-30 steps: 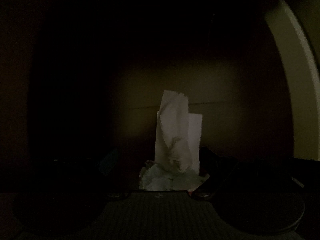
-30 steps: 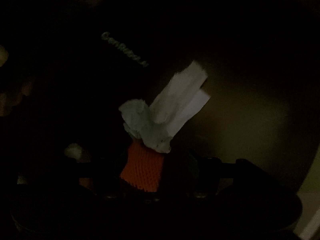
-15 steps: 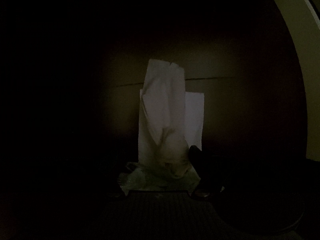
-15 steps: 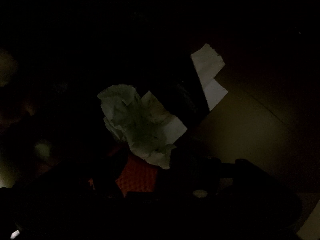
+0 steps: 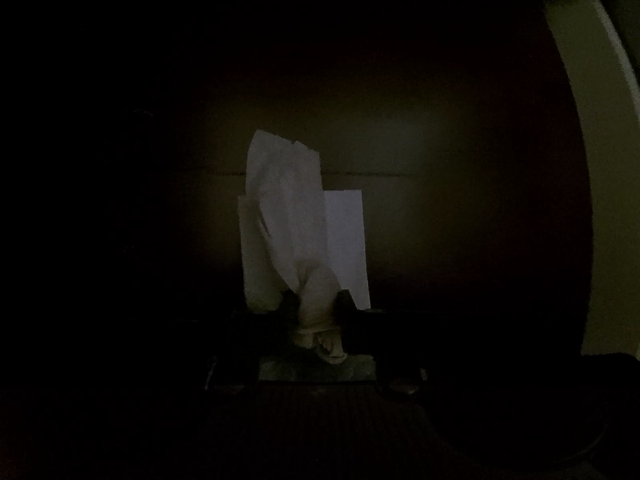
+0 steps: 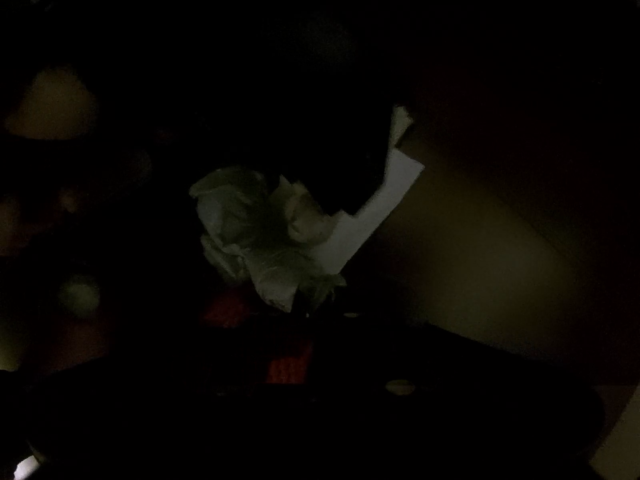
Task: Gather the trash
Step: 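Grasp crumpled tissue with the right tool while the left grasps white paper tissues, then lift the crumpled tissue and white tissues up over the teal wastebasket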
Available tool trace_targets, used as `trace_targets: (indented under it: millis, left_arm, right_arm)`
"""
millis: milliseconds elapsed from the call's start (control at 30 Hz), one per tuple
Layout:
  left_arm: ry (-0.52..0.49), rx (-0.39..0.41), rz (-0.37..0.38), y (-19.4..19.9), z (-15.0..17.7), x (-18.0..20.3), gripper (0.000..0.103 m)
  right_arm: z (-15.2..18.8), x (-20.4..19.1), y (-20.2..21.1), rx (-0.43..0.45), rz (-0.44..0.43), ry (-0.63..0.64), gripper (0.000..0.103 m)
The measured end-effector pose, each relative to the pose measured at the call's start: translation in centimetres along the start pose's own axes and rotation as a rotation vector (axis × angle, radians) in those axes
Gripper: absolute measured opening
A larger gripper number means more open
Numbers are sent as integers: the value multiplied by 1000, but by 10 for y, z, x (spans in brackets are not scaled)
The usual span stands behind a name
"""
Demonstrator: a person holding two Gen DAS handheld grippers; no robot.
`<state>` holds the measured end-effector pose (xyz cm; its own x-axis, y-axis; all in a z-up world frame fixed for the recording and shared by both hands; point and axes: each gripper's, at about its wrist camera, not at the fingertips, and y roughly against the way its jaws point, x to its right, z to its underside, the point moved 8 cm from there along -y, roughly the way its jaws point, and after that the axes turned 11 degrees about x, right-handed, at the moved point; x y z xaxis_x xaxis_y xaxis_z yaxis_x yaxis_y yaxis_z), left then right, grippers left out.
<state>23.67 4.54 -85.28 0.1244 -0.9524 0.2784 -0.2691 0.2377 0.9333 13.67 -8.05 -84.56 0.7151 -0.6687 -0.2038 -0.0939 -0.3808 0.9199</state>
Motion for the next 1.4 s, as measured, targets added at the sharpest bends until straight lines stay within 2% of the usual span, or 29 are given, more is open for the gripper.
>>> trace_targets:
  millis: [267, 400, 667, 933, 1100, 1400]
  left_arm:
    - [44, 46, 10, 54, -14, -1, 18]
    - [77, 72, 10, 97, -28, -1, 18]
    - [108, 127, 32, 188, -53, 13, 18]
    - [104, 203, 65, 302, -103, 16, 18]
    - [97, 253, 82, 370, -127, 22, 18]
    - [87, 345, 116, 477, -178, 46, 18]
  right_arm:
    - [-5, 12, 48, 45, 34, -72, 3]
    - [-27, 15, 83, 72, 68, -101, 3]
    - [-64, 30, 175, 119, 151, -163, 2]
    - [-100, 43, 272, 170, 244, -226, 2]
    - [-127, 51, 339, 251, 294, -316, 2]
    - [-195, 56, 456, 399, 331, -318, 2]
